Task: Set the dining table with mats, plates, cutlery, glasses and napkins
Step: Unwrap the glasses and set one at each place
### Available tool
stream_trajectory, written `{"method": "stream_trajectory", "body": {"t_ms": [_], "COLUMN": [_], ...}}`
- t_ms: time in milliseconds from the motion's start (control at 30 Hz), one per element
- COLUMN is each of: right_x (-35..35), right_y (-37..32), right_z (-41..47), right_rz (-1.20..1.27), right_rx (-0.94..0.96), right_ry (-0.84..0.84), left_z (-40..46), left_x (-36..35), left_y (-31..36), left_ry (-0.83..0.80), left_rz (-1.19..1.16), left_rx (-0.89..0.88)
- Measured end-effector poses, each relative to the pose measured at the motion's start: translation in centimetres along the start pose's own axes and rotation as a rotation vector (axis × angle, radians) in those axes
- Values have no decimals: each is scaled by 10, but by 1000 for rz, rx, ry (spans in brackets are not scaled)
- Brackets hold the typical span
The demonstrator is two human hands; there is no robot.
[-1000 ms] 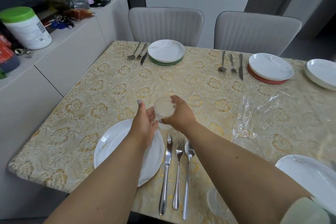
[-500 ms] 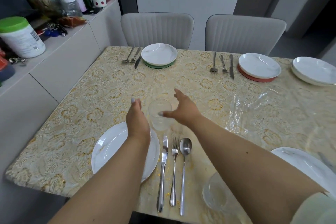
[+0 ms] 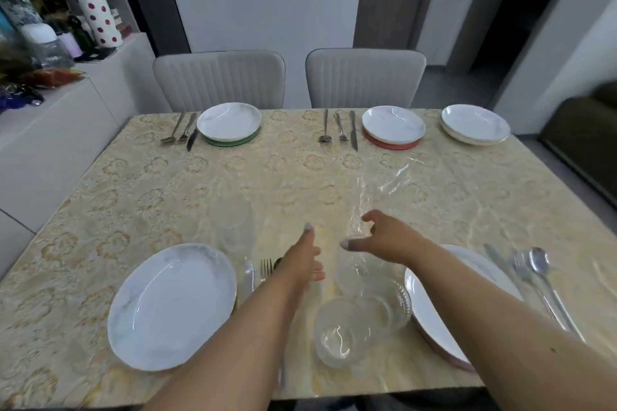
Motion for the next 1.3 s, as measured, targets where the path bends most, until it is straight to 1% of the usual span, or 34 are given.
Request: {"method": "stream_trajectory", "body": {"t_ms": [67, 133, 200, 367, 433, 533, 600, 767, 933, 1133, 1300], "right_x": [-17, -27, -31, -10, 10, 38, 54, 106, 155, 177, 168], "right_y": [5, 2, -4, -20, -22, -15, -2, 42, 102, 176, 211], "right_z": [-4, -3, -3, -9, -15, -25, -32, -43, -39, -10, 19], "right_rz": [-48, -116, -158, -46, 11, 56, 56, 97, 192, 242, 238], "right_rx": [-11, 12, 33, 72, 99, 150, 159, 113, 46, -18, -27], "right_ry": [-39, -1, 65, 226, 282, 308, 329, 441, 502, 473, 391], "left_z": [-2, -4, -10, -12, -13, -19, -23, -34, -35, -12, 12], "left_x": [-12, -20, -26, -18, -19, -37, -55, -117, -191, -260, -286], "left_y": [-5, -5, 0, 28, 43, 63, 73, 93, 103, 92, 74], "left_ry": [-26, -35, -9, 99, 95, 43, 19, -54, -180, -253, -230], "left_rz": [28, 25, 14, -29, -47, -69, -68, -87, -80, -78, -93], "left_rx": [35, 37, 7, -144, -190, -227, -267, -331, -311, -216, -155]}}
Point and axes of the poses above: each hand's wrist, its own z-axis towards the middle knuckle, its own x-axis out of the back of the hand, y = z × x, the point moved 6 cm from there along z, towards the middle knuckle, and after that the axes turned 2 degrees about y, right-handed, at the moved point
